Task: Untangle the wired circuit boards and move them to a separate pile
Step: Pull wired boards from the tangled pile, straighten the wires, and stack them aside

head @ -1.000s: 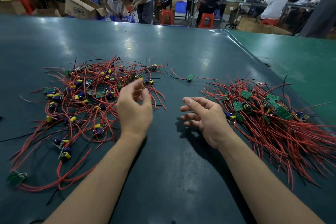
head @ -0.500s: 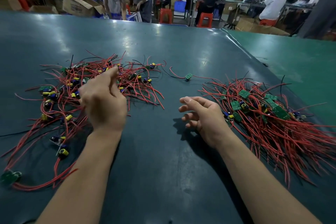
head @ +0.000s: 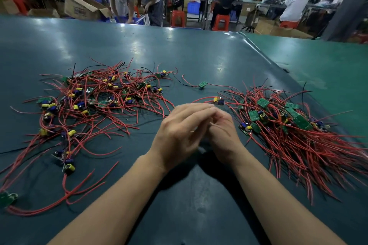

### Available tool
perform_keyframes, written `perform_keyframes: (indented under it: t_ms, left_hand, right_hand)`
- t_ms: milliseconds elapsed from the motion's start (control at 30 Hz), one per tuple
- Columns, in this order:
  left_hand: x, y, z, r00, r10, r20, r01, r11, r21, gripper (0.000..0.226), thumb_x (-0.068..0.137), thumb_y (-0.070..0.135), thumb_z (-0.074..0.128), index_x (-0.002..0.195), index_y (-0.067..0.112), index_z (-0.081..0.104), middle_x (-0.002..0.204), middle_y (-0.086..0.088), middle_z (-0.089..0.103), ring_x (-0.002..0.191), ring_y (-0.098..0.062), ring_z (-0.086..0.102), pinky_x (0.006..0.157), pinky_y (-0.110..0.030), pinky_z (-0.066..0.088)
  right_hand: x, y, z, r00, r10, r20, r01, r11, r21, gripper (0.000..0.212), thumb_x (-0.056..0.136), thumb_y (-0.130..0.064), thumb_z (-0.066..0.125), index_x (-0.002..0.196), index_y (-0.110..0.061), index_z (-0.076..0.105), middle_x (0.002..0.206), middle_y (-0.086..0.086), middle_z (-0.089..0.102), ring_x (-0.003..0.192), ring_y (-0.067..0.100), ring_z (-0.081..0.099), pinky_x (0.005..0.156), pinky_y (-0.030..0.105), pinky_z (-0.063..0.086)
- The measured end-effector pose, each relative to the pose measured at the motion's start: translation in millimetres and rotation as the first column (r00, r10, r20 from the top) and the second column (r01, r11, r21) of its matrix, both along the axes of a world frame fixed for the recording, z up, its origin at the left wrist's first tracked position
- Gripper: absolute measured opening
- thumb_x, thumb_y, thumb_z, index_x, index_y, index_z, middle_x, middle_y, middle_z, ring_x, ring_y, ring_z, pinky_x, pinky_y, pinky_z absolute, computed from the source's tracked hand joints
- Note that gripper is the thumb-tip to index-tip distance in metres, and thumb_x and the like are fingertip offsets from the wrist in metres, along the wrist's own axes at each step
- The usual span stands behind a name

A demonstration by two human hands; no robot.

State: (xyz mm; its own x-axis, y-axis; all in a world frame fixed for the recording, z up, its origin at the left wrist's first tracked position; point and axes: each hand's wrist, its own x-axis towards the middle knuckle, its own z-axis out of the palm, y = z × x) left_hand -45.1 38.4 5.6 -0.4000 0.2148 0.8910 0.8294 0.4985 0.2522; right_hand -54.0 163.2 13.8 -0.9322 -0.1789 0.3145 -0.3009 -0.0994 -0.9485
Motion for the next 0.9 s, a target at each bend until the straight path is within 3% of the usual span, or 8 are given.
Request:
perform_keyframes:
  t_ms: [200,367,600,633,733,767,800,900]
  left_hand:
    - [-1,-12,0,0.949,0.185,0.254,-0.205,0.977,0.056,0.037,0.086,0.026,0.070,0.118,0.007,0.066,0.112,-0.005,0.066,0.103,-0.023,0.059,0.094,-0.033,0.046]
    - [-5,-16,-5,0.868,0.029,0.496,-0.090,0.991,0.100,0.026,0.090,0.014,0.068,0.115,0.014,0.069,0.100,0.008,0.069,0.086,0.002,0.063,0.080,-0.023,0.053]
    - [-10,-37,1,0.840,0.289,0.458,-0.393,0.908,0.148,0.024,0.091,0.027,0.068,0.108,0.010,0.073,0.090,-0.007,0.069,0.083,-0.026,0.063,0.079,-0.039,0.050]
    - [-12,-43,1,0.791,0.414,0.452,-0.508,0.855,0.105,0.028,0.093,0.032,0.065,0.110,0.011,0.071,0.094,-0.010,0.067,0.089,-0.031,0.061,0.081,-0.041,0.047]
    - [-13,-54,2,0.427,0.785,0.448,-0.836,0.532,-0.136,0.060,0.090,0.041,0.062,0.139,0.009,0.048,0.123,-0.018,0.053,0.114,-0.037,0.045,0.093,-0.046,0.033]
    - [-12,-54,3,0.425,0.798,0.427,-0.839,0.524,-0.144,0.072,0.086,0.040,0.064,0.144,0.005,0.040,0.130,-0.021,0.047,0.120,-0.040,0.041,0.099,-0.048,0.030]
    - [-11,-52,5,0.518,0.771,0.370,-0.799,0.591,-0.112,0.077,0.084,0.037,0.066,0.145,0.001,0.037,0.133,-0.022,0.046,0.123,-0.040,0.040,0.103,-0.048,0.029]
    - [-7,-34,2,0.909,0.328,0.256,-0.328,0.944,-0.043,0.070,0.081,0.025,0.068,0.140,-0.003,0.043,0.131,-0.017,0.053,0.116,-0.032,0.050,0.100,-0.046,0.042]
  right_hand:
    - [-6,-4,4,0.978,0.026,0.208,0.006,0.988,-0.152,0.011,0.091,-0.003,0.061,0.085,-0.007,0.069,0.077,0.001,0.073,0.067,0.011,0.067,0.058,0.023,0.056]
    - [-7,4,9,0.963,-0.047,0.264,0.107,0.970,-0.218,0.013,0.090,-0.011,0.066,0.078,-0.013,0.072,0.078,0.007,0.073,0.067,0.017,0.069,0.052,0.025,0.056]
    - [-9,7,12,0.935,-0.102,0.341,0.206,0.936,-0.286,0.015,0.093,-0.010,0.063,0.078,-0.013,0.064,0.074,0.005,0.072,0.062,0.018,0.070,0.045,0.022,0.049]
    - [-10,10,14,0.929,-0.091,0.358,0.209,0.929,-0.305,0.016,0.094,-0.010,0.061,0.078,-0.012,0.062,0.072,0.004,0.071,0.060,0.018,0.069,0.045,0.022,0.049]
    - [-8,18,18,0.915,0.050,0.400,0.103,0.930,-0.352,0.018,0.094,-0.012,0.056,0.076,-0.012,0.061,0.068,0.004,0.065,0.055,0.016,0.062,0.044,0.020,0.044]
    - [-7,19,19,0.902,0.136,0.409,0.034,0.924,-0.382,0.016,0.089,-0.013,0.057,0.074,-0.012,0.062,0.067,0.005,0.063,0.053,0.015,0.059,0.043,0.020,0.042]
    - [-5,19,20,0.882,0.223,0.415,-0.039,0.912,-0.408,0.013,0.083,-0.015,0.058,0.071,-0.012,0.063,0.065,0.005,0.061,0.051,0.015,0.056,0.042,0.019,0.040]
    - [1,19,20,0.807,0.435,0.399,-0.252,0.865,-0.434,0.006,0.072,-0.013,0.062,0.072,-0.008,0.060,0.060,0.005,0.057,0.045,0.012,0.049,0.038,0.018,0.034]
